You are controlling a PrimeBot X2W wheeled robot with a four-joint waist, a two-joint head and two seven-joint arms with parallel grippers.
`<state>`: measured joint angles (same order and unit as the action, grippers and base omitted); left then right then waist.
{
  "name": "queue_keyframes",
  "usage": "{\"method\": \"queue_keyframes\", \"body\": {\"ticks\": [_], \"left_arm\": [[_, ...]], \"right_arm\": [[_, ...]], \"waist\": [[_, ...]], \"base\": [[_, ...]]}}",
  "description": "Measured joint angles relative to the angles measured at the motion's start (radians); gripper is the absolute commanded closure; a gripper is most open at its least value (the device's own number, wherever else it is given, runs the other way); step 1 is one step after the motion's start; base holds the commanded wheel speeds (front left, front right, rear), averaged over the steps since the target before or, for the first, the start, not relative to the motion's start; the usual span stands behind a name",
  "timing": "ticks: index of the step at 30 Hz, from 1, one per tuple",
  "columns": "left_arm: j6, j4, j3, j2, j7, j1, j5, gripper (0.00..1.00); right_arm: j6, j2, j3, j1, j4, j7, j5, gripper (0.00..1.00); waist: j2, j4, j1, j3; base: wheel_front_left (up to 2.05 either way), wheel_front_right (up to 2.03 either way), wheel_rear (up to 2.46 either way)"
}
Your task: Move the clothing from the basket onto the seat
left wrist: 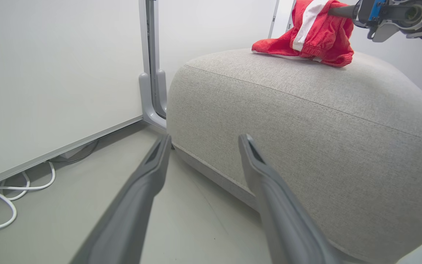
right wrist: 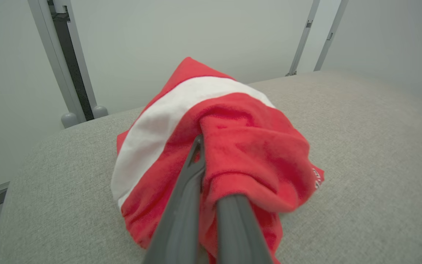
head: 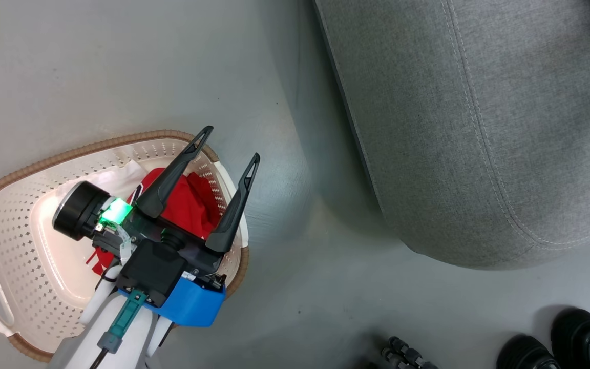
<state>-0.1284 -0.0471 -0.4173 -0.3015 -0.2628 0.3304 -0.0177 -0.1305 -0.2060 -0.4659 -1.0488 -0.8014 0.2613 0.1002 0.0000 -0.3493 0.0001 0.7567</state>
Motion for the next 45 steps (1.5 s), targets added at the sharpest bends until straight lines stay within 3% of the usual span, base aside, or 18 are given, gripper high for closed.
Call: {"method": "queue_keyframes", "body": {"ticks": [8,9,11,12,13,14,30,45], "left_arm": [[0.003,0.009,-0.006,0.000,0.000,0.000,-0.010,0.00],[0.003,0.011,-0.008,0.000,0.000,0.000,-0.011,0.00],[0.003,0.014,-0.013,0.002,0.000,0.002,-0.015,0.00],[0.003,0.018,-0.015,0.003,0.000,0.002,-0.016,0.00],[0.003,0.021,-0.017,0.006,0.000,0.004,-0.017,0.00],[0.003,0.023,-0.019,0.009,0.000,0.005,-0.019,0.00],[0.003,0.074,-0.036,0.077,0.000,0.023,-0.064,0.00],[0.004,0.155,0.054,0.183,0.000,-0.104,-0.122,0.00]], "right_arm": [[0.000,0.002,-0.003,0.013,-0.013,0.000,-0.029,1.00],[0.000,0.002,0.000,0.013,-0.016,0.000,-0.030,0.93],[0.000,0.002,0.008,0.013,-0.018,0.000,-0.041,0.59],[0.000,0.002,0.010,0.014,-0.018,0.000,-0.045,0.56],[0.000,0.002,0.013,0.016,-0.018,0.000,-0.047,0.21],[0.000,0.002,0.016,0.019,-0.016,0.000,-0.049,0.00],[0.000,-0.018,0.009,0.112,-0.047,0.000,-0.079,0.00],[0.000,-0.007,0.093,0.328,0.022,0.001,-0.080,0.00]], "waist": [[0.0001,0.002,-0.0001,-0.023],[0.0001,0.002,0.0000,-0.025],[0.0001,0.003,0.0000,-0.029],[0.0001,0.003,0.0000,-0.032],[0.0001,0.005,0.0000,-0.036],[0.0001,0.006,0.0000,-0.040],[0.0001,0.046,-0.0001,-0.145],[0.0001,0.104,-0.0004,-0.364]], "base": [[0.00,0.00,0.00],[0.00,0.00,0.00],[0.00,0.00,0.00],[0.00,0.00,0.00],[0.00,0.00,0.00],[0.00,0.00,0.00],[0.00,0.00,0.00],[0.00,0.00,0.00]]}}
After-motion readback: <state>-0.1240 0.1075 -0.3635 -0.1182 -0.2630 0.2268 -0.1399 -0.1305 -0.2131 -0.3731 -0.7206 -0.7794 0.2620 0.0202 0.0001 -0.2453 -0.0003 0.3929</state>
